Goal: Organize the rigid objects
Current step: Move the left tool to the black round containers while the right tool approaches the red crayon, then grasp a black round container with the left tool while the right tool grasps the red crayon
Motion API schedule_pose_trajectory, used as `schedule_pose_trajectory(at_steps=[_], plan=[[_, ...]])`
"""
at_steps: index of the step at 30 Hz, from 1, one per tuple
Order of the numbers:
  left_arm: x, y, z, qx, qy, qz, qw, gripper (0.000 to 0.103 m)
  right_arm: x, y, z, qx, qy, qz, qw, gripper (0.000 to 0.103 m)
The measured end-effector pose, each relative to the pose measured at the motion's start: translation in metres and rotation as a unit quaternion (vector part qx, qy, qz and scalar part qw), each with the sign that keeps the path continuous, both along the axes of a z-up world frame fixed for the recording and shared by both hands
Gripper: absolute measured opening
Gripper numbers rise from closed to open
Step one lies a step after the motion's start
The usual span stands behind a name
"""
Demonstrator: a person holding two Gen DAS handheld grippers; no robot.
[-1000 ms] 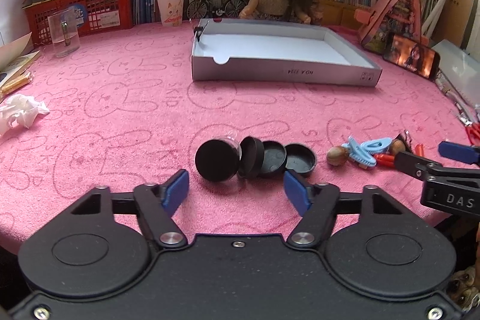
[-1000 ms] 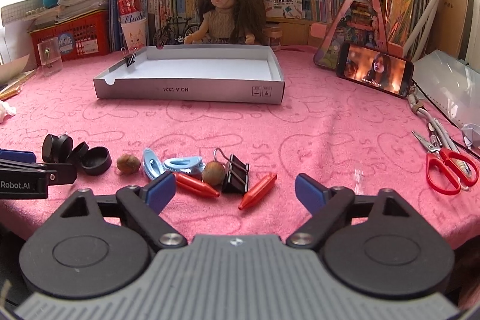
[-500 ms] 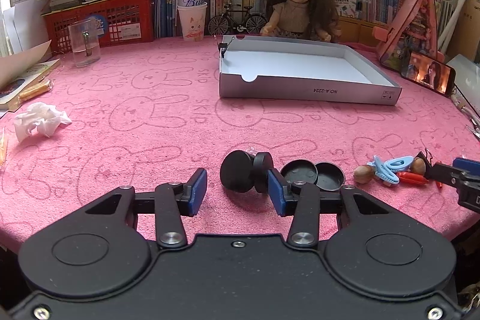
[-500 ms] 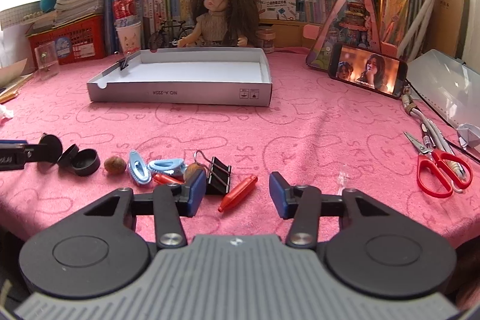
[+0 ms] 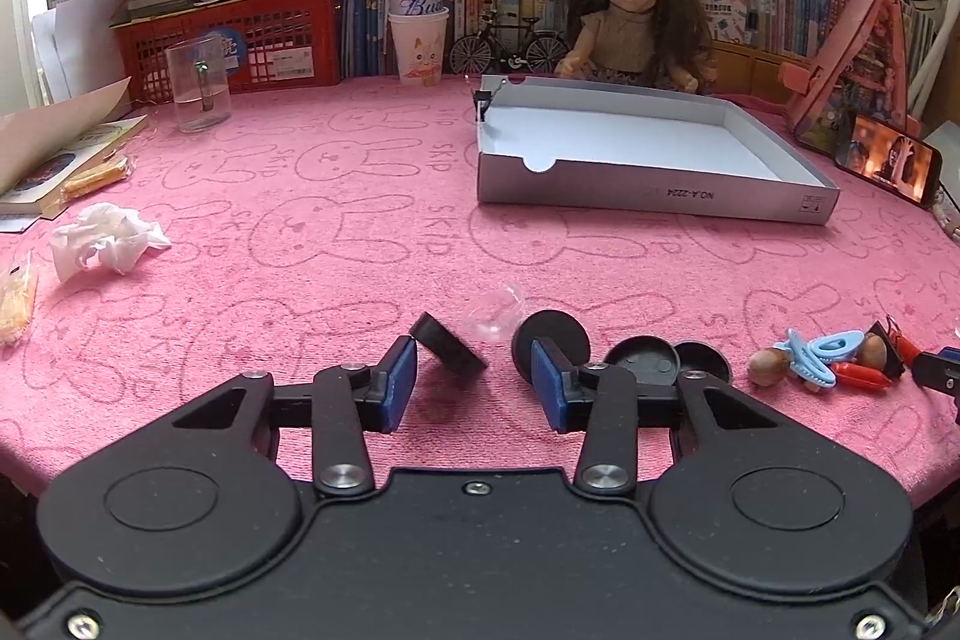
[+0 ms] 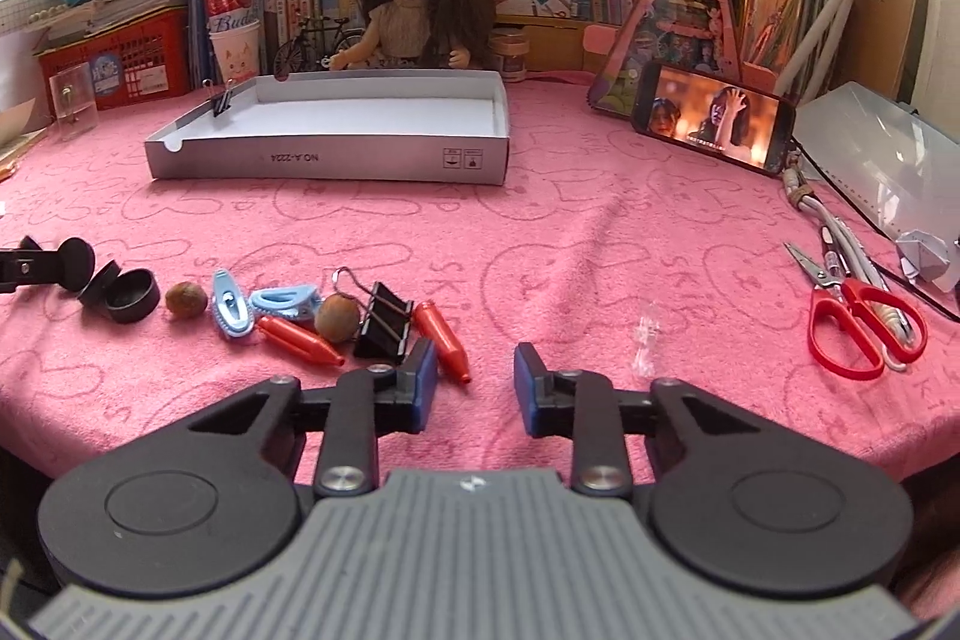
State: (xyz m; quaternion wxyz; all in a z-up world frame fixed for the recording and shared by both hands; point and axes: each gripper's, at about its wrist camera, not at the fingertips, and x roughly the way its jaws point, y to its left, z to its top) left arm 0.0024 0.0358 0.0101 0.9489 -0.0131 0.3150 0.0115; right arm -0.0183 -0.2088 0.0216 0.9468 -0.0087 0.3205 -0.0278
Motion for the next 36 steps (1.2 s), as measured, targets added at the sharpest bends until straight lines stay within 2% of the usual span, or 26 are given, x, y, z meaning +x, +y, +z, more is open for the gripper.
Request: schedule_pose_trajectory(at_steps=[5, 12, 18, 26, 28, 31, 36], plan=[[0.001, 0.004, -0.002, 0.005, 0.002, 0.009, 0.9999, 0.04, 0.002, -0.005, 0.0, 0.008, 0.001, -0.016, 1.0, 0.026], [-0.001, 0.005, -0.004, 0.013, 0.001, 0.017, 0.9998, 0.04, 0.001, 0.0, -0.001, 0.011, -0.002, -0.003, 1.0, 0.025], [-0.001, 0.004, -0.006, 0.036, -0.009, 0.025, 0.999, 0.041, 0.002, 0.0, -0.001, 0.012, -0.003, -0.011, 1.0, 0.025], [0.002, 0.006, -0.011, 0.032, -0.004, 0.029, 0.9991, 0.042, 0.003, -0.001, -0.002, 0.015, -0.008, -0.017, 1.0, 0.025], [0.002, 0.006, -0.011, 0.031, -0.004, 0.029, 0.9991, 0.042, 0.003, -0.002, -0.002, 0.019, -0.007, -0.022, 1.0, 0.034], [0.002, 0.006, -0.011, 0.029, -0.004, 0.03, 0.9991, 0.042, 0.006, -0.005, -0.001, 0.027, -0.007, -0.029, 0.999, 0.038], [0.003, 0.006, -0.011, 0.029, -0.005, 0.027, 0.9992, 0.042, 0.017, -0.006, -0.002, 0.019, -0.004, -0.044, 0.999, 0.038]])
